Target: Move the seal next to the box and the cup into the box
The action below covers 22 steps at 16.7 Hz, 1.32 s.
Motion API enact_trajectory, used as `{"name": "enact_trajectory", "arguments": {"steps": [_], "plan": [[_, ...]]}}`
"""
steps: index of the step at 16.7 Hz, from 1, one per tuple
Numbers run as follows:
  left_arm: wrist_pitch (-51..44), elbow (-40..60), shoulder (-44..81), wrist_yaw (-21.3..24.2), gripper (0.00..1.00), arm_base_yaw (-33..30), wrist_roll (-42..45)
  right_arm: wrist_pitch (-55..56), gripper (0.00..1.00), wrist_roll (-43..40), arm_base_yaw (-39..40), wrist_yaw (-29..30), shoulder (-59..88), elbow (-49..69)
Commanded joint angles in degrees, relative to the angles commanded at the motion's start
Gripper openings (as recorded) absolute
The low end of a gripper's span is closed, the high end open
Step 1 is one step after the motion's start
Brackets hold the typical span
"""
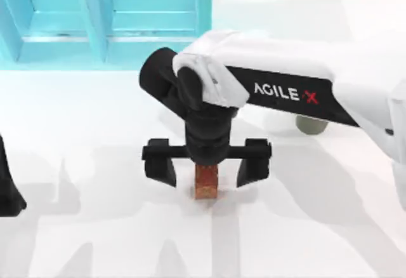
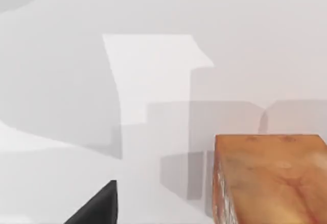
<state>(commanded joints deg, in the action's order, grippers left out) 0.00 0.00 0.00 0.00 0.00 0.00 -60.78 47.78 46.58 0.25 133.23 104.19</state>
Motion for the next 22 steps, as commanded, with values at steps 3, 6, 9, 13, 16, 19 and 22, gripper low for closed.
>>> {"name": "enact_trajectory", "arguments": {"steps": [3,6,9,13,16,19,22], "plan": [[0.0,0.0,0.0,0.0,1.0,0.0,0.0,0.81,1.0,0.04,0.04,0.0,0.26,-0.73],[0.0,0.0,0.0,0.0,1.0,0.0,0.0,0.81,0.92,0.04,0.04,0.0,0.26,-0.73],[0.0,0.0,0.0,0.0,1.0,0.0,0.0,0.81,0.7,0.04,0.04,0.0,0.26,-0.73],[0.0,0.0,0.0,0.0,1.0,0.0,0.0,0.81,0.4,0.04,0.04,0.0,0.26,-0.73],[0.0,0.0,0.0,0.0,1.0,0.0,0.0,0.81,0.17,0.04,0.04,0.0,0.26,-0.73],[0.0,0.0,0.0,0.0,1.0,0.0,0.0,0.81,0.0,0.04,0.04,0.0,0.26,-0.73],[0.0,0.0,0.0,0.0,1.0,0.0,0.0,0.81,0.0,0.04,0.04,0.0,0.26,-0.73]]}}
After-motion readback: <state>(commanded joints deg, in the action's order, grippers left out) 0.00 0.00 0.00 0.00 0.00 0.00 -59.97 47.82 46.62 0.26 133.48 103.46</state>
